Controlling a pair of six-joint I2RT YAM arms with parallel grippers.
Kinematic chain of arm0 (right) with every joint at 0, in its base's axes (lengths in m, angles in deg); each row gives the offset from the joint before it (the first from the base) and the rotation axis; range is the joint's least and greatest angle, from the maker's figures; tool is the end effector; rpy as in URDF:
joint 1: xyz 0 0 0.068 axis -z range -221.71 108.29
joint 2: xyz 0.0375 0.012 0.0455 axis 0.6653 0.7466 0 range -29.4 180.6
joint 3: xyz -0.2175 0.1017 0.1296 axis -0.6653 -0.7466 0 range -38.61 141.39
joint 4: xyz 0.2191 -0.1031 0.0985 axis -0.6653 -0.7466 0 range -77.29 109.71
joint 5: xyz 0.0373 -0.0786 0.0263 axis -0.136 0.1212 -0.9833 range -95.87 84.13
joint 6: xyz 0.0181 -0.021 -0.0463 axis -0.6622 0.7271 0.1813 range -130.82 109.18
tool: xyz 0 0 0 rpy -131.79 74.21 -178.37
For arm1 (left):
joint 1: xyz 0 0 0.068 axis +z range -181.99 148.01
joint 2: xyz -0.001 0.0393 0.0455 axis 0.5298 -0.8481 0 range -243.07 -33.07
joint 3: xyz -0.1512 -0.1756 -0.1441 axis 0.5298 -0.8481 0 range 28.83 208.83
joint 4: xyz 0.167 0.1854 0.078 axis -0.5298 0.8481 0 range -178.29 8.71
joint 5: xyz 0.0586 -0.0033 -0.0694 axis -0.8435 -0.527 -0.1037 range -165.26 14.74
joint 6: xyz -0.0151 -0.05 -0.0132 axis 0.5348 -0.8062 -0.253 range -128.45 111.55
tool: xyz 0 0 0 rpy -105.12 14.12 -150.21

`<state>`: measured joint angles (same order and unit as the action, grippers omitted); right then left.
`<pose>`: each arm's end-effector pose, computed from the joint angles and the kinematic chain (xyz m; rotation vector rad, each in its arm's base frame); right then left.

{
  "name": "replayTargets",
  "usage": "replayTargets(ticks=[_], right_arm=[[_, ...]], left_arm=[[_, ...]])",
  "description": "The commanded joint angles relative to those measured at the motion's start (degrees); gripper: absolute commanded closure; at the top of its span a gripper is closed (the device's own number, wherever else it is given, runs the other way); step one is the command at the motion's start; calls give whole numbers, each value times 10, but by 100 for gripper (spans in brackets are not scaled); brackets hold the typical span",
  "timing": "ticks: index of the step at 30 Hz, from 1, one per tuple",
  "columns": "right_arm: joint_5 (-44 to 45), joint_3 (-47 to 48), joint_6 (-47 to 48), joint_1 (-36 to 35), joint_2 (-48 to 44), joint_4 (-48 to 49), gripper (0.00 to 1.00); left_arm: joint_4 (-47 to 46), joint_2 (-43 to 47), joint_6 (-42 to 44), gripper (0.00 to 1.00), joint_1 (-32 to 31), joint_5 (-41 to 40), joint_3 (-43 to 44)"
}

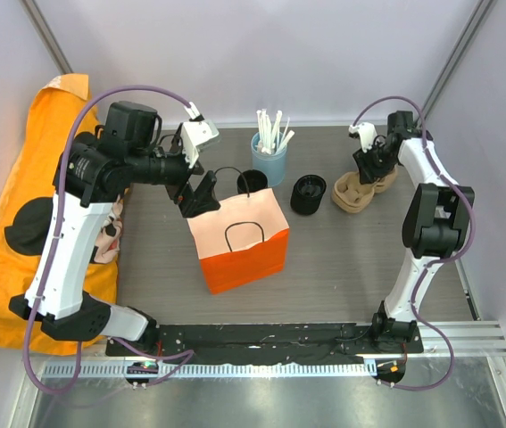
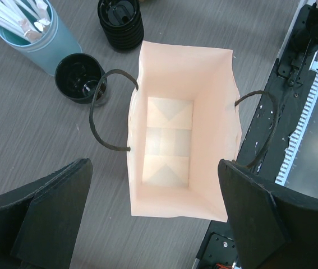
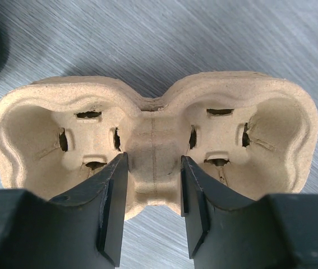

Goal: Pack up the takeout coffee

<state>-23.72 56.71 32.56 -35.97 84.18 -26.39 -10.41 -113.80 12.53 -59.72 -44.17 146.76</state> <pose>0.4227 -0.0314 0.2385 -0.9291 2.4368 0.1258 0.1822 -0.1166 0.5020 1.1782 1.9127 -0.6792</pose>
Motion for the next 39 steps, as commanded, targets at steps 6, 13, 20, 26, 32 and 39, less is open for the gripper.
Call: replayTargets(ticks=[6,13,20,26,32,39], right_arm=[[1,13,-9,-1,-62,8,67],[-11,87,-82,-6,-83,-39,71],[-13,158,-138,-48,-135,-96,69],[4,224,-176,-142,-191,-130,68],[-3,298,-245,-191,-205,-138,68],[-126,325,-319,-194,-239,-131,68]], left_arm=[[1,5,-9,0,2,11,7],[-28,4,-32,0,6,-41,22],[-74,8,-72,0,21,-138,37],[-85,-1,-48,0,22,-190,78],[-73,-39,18,0,22,-148,117],[-50,-79,73,0,22,-66,120]])
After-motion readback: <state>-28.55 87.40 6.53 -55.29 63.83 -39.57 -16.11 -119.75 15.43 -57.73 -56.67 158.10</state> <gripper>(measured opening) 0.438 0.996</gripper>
